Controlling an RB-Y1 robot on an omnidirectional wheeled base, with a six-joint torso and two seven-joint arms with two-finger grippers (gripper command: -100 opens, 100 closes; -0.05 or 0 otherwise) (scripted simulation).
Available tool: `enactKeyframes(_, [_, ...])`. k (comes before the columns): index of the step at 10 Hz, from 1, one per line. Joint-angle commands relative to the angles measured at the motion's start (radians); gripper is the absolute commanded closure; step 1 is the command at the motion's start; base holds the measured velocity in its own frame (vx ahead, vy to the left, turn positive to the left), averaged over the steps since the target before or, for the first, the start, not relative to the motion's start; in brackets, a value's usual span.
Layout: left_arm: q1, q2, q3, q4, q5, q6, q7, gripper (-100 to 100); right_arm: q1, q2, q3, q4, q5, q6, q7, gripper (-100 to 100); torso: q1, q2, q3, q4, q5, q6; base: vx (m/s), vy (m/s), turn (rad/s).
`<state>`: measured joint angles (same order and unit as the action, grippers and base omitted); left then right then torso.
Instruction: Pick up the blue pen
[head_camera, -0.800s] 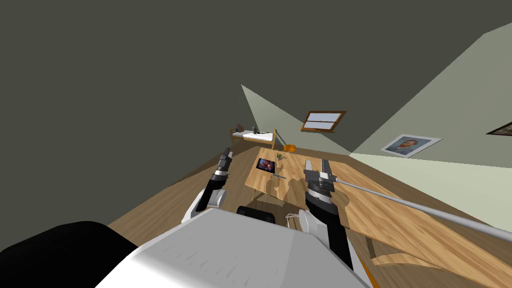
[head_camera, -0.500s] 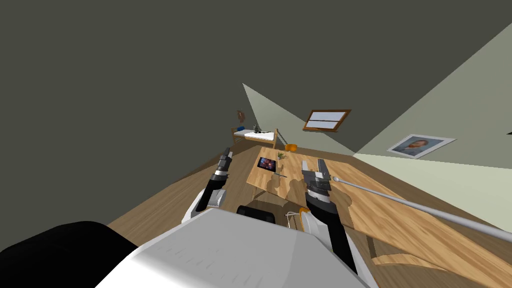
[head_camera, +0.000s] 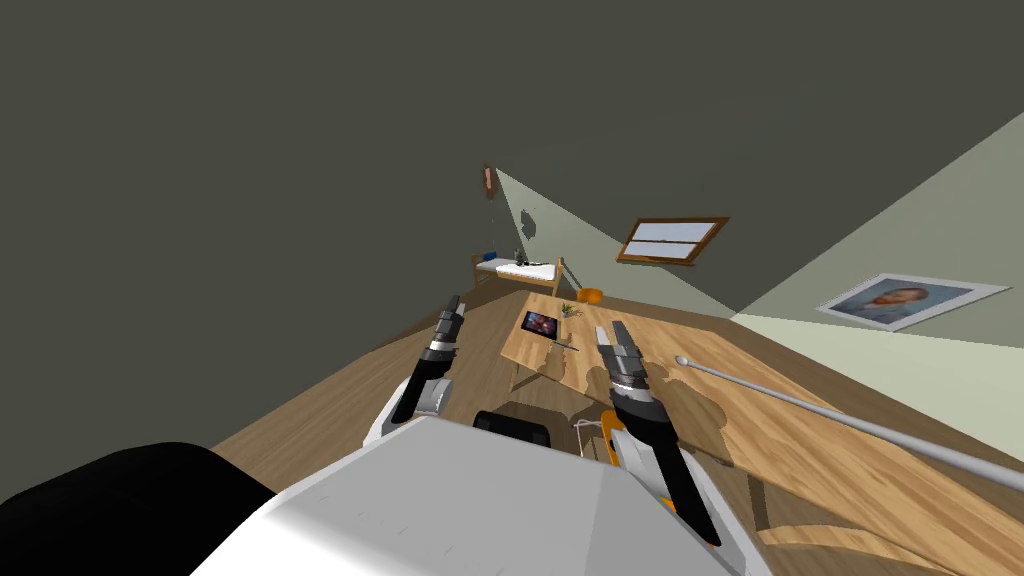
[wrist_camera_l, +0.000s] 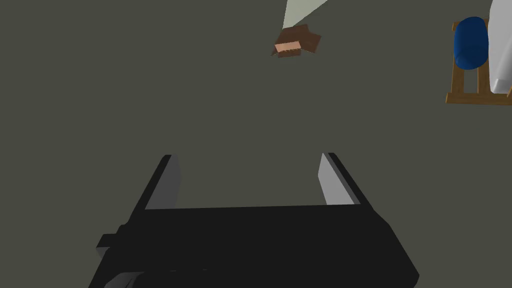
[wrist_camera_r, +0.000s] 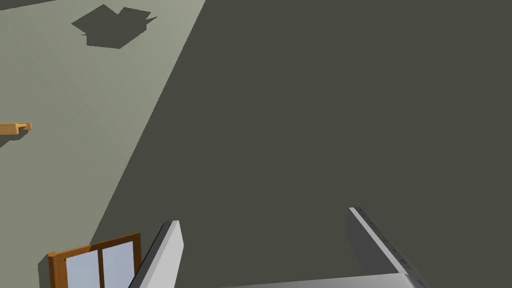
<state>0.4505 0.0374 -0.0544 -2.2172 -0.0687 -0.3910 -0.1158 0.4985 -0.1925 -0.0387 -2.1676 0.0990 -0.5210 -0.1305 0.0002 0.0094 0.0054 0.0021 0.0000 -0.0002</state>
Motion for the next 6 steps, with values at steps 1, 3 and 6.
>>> enactKeyframes(1, [0.000,0.000,0.000,0.000,0.000,0.000,0.000,0,0.000,-0.034,0.003,0.017,0.017,-0.004,0.005,-100,0.000,0.000,0.000,0.000,0.000,0.000,-0.108,0.007,0.069])
enactKeyframes(3, [0.000,0.000,0.000,0.000,0.000,0.000,0.000,0,-0.006,-0.100,0.000,0.081,0.071,-0.008,0.013,-100,0.000,-0.003,-0.002,-0.001,0.000,0.000,-0.103,0.014,0.207])
enactKeyframes(6, [0.000,0.000,0.000,0.000,0.000,0.000,0.000,0,-0.010,-0.178,0.000,0.147,0.131,-0.013,0.023,-100,-0.001,-0.003,-0.002,-0.001,0.000,0.000,-0.096,0.016,0.191])
